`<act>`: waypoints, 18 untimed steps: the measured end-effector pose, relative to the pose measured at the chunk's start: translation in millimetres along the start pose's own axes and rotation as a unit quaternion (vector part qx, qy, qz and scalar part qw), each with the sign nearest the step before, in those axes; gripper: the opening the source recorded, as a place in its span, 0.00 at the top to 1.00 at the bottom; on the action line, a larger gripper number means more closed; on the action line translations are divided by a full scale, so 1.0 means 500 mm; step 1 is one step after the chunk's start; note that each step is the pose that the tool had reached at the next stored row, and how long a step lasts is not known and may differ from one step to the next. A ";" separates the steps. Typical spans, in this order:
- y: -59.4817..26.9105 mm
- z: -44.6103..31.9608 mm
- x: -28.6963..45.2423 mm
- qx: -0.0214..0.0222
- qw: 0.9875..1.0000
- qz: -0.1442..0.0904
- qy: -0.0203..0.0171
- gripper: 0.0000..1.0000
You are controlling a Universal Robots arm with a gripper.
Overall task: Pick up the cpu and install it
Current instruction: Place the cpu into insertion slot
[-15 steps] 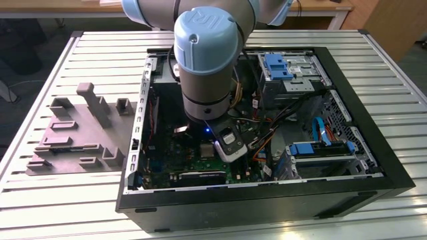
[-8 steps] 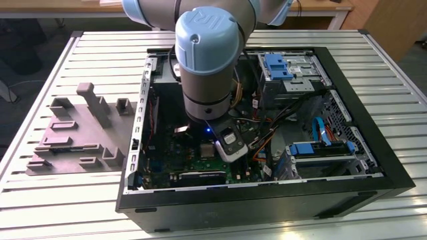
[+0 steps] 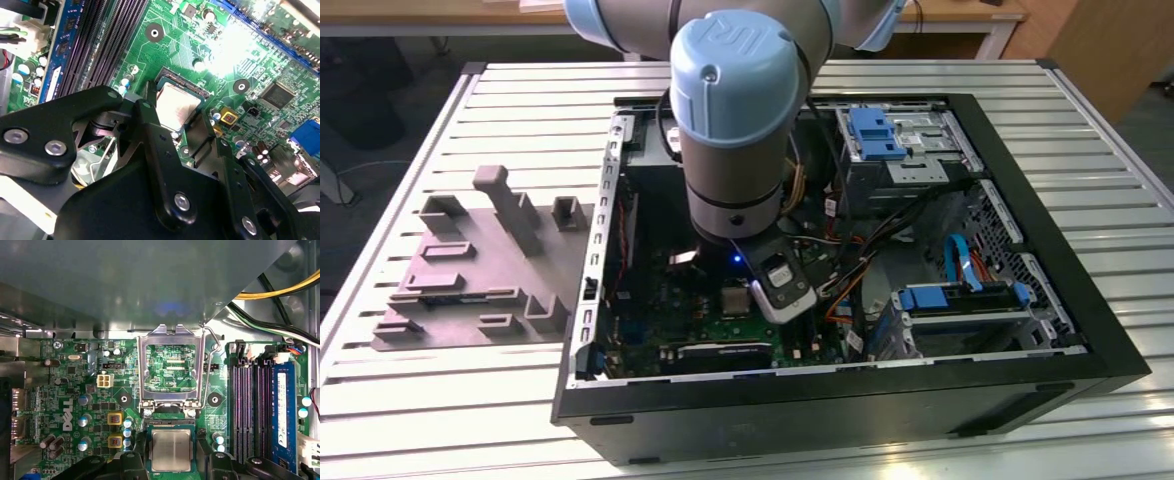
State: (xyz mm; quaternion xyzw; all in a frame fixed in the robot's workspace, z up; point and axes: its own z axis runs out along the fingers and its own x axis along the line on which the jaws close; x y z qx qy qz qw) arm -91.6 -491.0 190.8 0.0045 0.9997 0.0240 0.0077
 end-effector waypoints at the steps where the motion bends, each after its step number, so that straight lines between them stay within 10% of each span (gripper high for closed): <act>1: 0.000 0.001 0.000 0.000 1.000 0.000 0.000 0.53; 18: 0.000 0.010 0.000 0.000 1.000 0.000 0.000 0.53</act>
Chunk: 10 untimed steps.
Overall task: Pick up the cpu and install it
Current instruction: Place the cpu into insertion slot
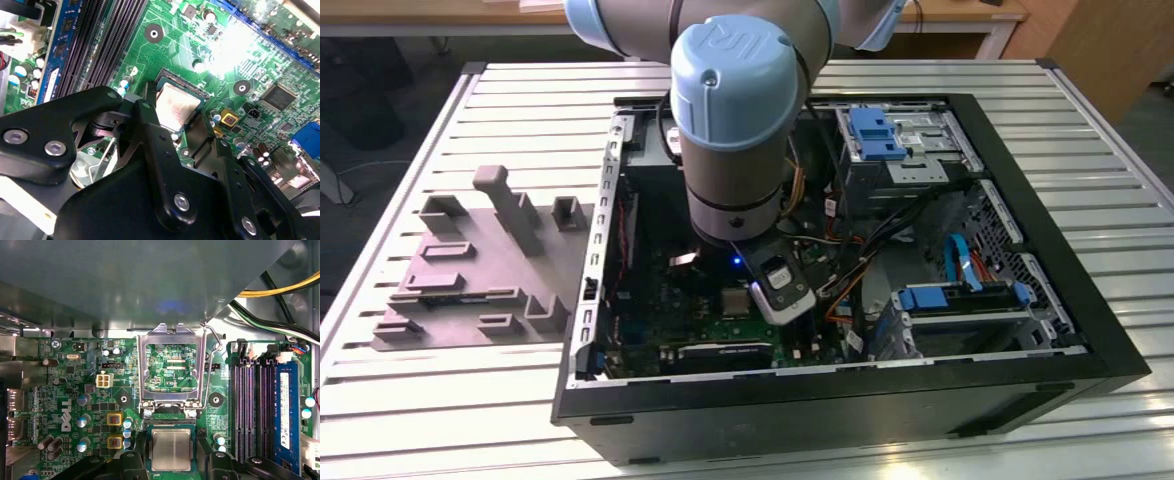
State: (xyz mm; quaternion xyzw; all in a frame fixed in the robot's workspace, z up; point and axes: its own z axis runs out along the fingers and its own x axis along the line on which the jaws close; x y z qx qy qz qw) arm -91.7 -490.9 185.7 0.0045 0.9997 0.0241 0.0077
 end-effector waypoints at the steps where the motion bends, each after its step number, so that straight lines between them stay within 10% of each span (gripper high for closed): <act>1: 0.000 0.000 0.000 0.000 1.000 0.000 0.000 0.52; 10: 0.001 -0.004 0.000 -0.001 1.000 0.000 0.000 0.46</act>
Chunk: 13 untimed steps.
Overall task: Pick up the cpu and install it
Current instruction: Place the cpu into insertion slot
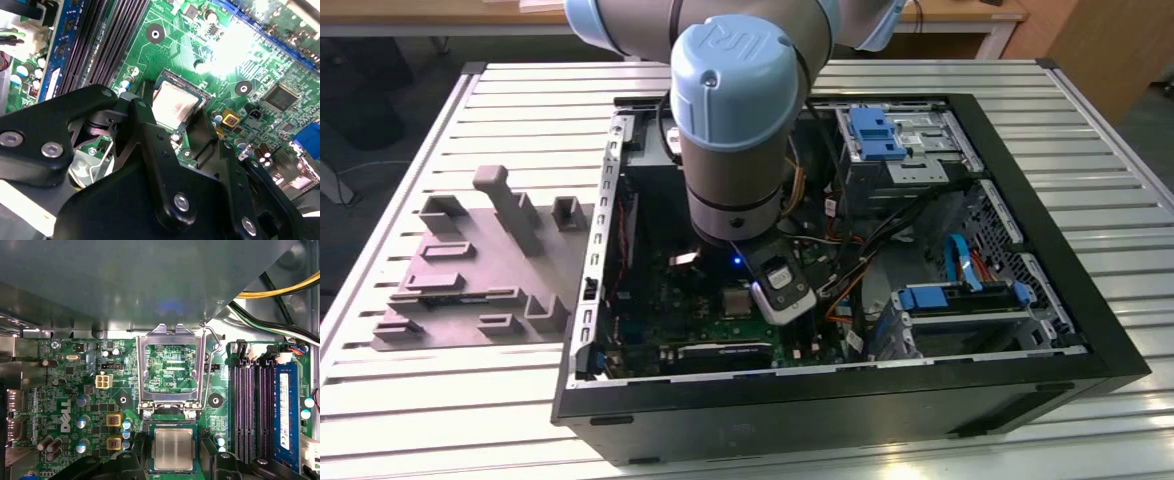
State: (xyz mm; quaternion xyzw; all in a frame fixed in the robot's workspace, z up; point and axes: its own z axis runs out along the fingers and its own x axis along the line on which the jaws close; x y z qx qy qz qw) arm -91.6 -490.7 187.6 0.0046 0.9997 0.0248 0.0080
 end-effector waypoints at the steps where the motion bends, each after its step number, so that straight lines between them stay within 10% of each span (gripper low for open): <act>1: 0.000 -0.001 0.000 0.000 1.000 0.000 0.000 0.46; 13: -0.002 -0.010 0.001 0.000 1.000 -0.005 0.000 0.53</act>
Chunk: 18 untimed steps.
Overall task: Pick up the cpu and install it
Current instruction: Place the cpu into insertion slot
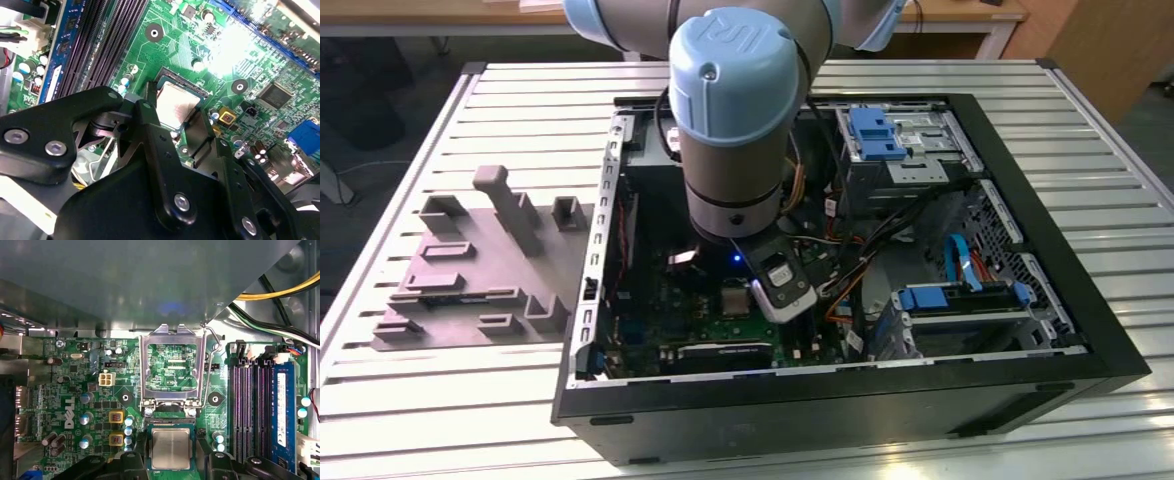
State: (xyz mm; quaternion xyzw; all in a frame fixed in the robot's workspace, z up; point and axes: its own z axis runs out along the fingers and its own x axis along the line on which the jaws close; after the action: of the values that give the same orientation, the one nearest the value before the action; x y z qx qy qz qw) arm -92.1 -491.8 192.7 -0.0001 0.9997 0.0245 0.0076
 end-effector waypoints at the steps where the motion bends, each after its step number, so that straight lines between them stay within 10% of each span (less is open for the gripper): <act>1: -0.001 0.000 0.000 0.000 1.000 0.000 0.000 0.53; 18: -0.001 0.006 0.001 0.000 1.000 0.006 0.000 0.53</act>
State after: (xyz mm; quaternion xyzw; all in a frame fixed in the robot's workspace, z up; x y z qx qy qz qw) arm -92.5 -492.4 189.8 0.0061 0.9996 0.0250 0.0078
